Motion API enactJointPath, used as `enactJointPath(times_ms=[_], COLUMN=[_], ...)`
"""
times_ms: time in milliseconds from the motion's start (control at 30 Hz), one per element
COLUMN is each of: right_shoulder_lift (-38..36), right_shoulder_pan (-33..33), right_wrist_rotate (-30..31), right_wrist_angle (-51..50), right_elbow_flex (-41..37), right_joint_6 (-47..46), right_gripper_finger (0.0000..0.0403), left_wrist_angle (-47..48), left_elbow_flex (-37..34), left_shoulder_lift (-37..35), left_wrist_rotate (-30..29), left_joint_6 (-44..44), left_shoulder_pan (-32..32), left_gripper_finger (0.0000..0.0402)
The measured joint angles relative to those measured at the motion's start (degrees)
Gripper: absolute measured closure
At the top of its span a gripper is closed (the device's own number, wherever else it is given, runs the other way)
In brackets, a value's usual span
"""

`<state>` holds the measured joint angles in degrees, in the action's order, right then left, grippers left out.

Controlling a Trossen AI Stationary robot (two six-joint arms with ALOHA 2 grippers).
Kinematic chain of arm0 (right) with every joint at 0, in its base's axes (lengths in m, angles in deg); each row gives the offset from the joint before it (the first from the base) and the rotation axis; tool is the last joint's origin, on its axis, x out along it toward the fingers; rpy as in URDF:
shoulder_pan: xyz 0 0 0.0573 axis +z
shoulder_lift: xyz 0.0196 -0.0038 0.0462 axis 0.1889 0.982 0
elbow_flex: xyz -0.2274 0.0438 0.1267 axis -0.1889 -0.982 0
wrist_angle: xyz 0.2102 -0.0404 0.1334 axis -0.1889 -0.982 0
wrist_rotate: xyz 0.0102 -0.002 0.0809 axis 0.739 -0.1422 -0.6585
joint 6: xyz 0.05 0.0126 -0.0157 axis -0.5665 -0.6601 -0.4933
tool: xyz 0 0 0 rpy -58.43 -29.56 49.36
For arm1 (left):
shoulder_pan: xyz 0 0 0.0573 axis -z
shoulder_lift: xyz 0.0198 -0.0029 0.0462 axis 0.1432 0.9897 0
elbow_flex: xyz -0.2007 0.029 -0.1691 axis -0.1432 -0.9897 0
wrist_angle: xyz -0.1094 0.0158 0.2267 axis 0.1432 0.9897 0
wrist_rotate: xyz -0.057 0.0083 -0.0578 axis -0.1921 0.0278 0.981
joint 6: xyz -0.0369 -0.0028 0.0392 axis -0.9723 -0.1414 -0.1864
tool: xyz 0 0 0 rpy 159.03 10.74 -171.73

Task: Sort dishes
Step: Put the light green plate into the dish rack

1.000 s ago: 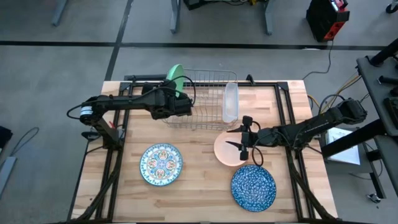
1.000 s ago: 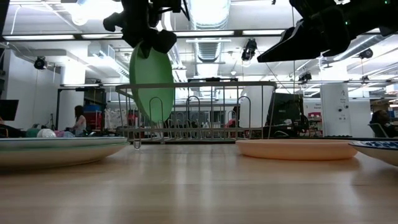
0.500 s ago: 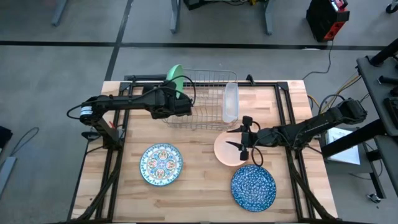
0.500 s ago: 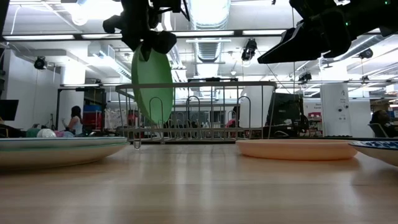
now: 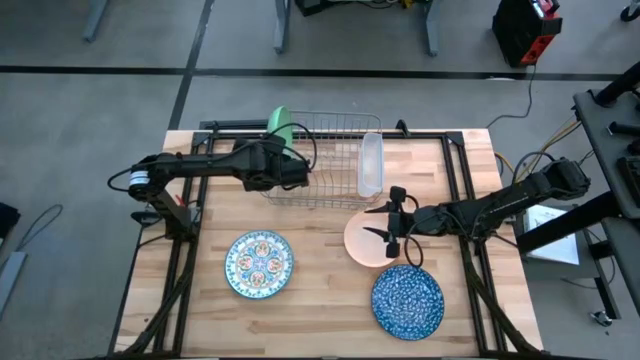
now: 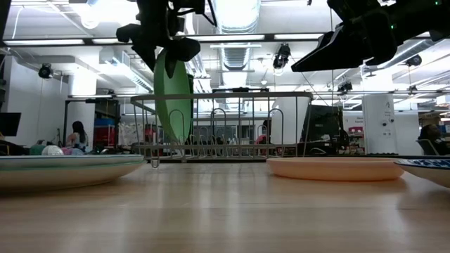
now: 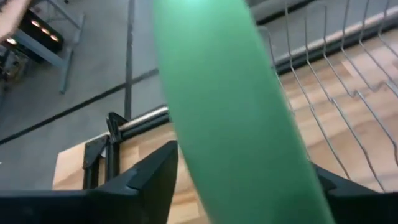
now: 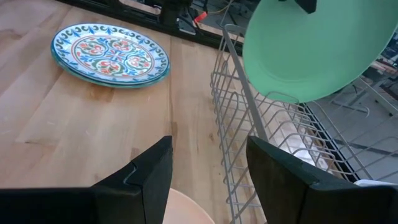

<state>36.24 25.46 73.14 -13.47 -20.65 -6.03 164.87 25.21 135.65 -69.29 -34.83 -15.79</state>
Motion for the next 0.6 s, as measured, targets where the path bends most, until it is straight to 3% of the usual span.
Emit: enactJointPath(times_ms=[267, 600], right_shoulder_lift=[0.0, 0.0], right_shoulder_pan=[0.0, 0.0], right_wrist_rotate=[0.0, 0.0], right_wrist_angle=[-0.3, -0.6], right_elbow_flex=[0.0, 0.0], right_joint_6=[0.0, 0.0], right_gripper_finger=[0.0212, 0.0212], left_wrist_angle=[0.2, 2.2], left_elbow_flex=[0.5, 0.6], left_shoulder_lift=[0.0, 0.0], left_wrist_rotate=[8.4, 14.9], left_joint_6=[3.2, 6.0], left_shoulder_pan=[0.0, -0.1], left_gripper_finger=[0.0145, 0.0136])
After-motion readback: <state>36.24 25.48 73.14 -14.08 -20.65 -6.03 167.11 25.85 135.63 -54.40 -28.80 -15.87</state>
